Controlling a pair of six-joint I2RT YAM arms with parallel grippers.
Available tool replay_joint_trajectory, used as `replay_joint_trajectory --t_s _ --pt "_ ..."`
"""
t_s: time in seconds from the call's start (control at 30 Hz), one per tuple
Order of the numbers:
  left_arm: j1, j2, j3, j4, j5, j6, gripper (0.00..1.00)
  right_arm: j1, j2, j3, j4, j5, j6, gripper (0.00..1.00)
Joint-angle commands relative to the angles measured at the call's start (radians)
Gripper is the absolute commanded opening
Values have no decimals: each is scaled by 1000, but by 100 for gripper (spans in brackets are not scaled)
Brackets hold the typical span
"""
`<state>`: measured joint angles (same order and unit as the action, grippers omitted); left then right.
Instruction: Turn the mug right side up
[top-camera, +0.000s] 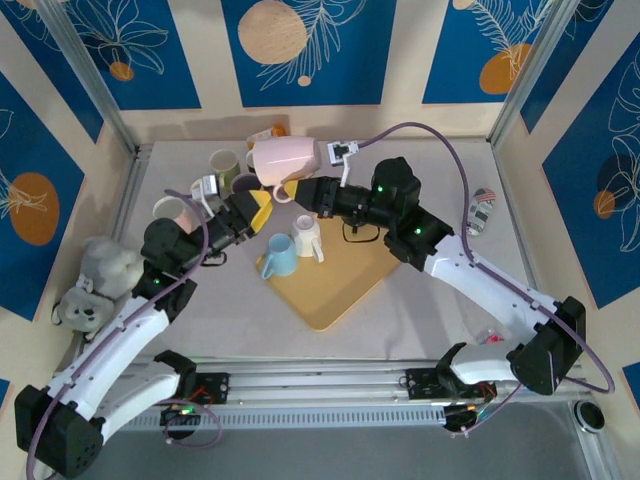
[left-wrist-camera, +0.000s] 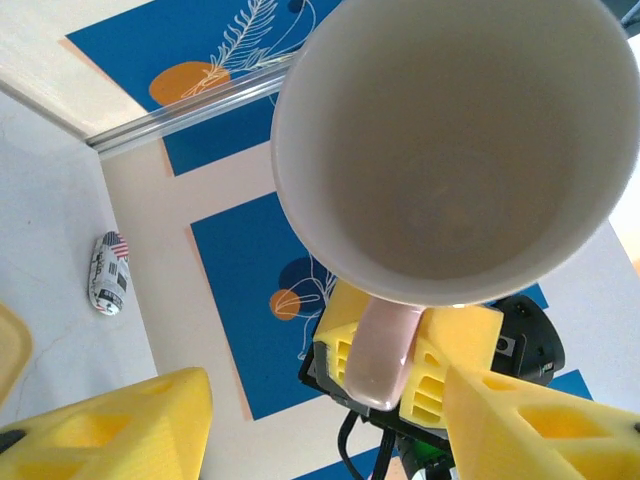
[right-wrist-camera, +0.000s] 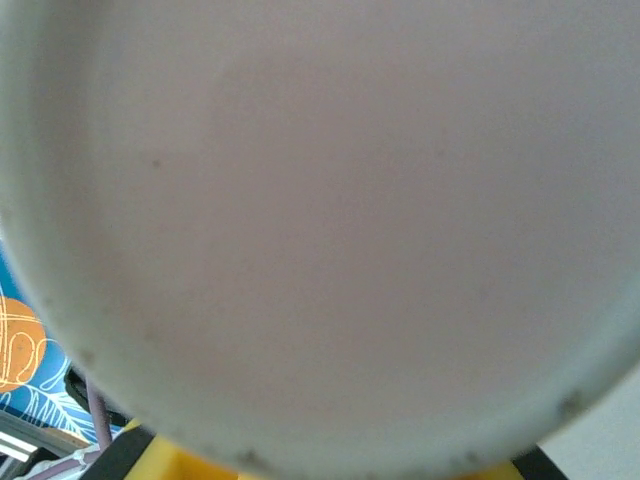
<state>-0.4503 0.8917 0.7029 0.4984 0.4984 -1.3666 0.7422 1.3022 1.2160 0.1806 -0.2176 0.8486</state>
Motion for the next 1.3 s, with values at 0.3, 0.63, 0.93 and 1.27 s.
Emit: replay_joint_trajectory --t_s 0.3,0.63,0.93,1.27 --pt "-18 24 108 -15 16 2 52 50 7 -36 242 31 116 0" --pt "-46 50 81 12 -22 0 33 46 39 -91 383 24 198 0" --pt "-65 39 61 53 -56 17 24 80 61 -128 450 62 178 0" --pt "-65 -42 51 -43 -105 211 0 87 65 -139 378 80 122 22"
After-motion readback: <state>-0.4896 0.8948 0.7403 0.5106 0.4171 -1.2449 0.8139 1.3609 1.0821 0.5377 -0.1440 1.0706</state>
